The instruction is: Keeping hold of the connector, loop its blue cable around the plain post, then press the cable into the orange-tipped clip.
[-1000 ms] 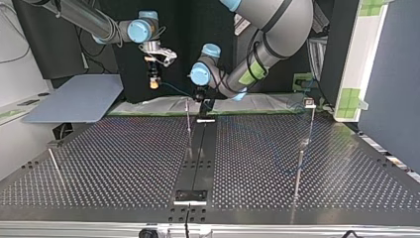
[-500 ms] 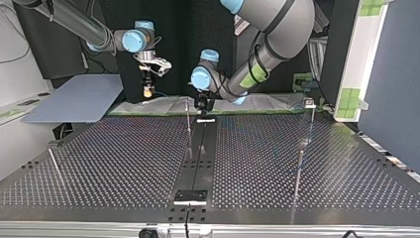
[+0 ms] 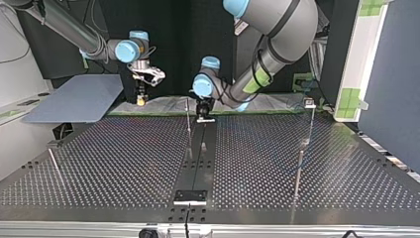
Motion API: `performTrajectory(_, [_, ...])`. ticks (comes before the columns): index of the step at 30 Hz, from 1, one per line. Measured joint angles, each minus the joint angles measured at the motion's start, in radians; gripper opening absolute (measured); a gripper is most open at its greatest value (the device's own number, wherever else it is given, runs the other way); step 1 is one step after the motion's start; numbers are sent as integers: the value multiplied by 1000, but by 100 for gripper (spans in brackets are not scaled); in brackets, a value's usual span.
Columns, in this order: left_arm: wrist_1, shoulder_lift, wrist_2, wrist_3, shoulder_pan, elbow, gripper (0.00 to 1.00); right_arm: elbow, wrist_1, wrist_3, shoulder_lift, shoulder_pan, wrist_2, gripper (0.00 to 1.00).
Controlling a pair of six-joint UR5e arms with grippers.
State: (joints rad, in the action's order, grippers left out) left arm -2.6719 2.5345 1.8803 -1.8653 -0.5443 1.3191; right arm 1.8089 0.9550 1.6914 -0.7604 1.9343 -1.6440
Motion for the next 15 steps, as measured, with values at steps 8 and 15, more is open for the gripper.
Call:
performTrajectory(8, [-3,0,-4,0,16,-3,0,-12,-7,-2,0,-19,15,0])
performTrajectory(15, [-4,0,-7,0,21,-3,0,-12,-17,-8,0,-26,16,0])
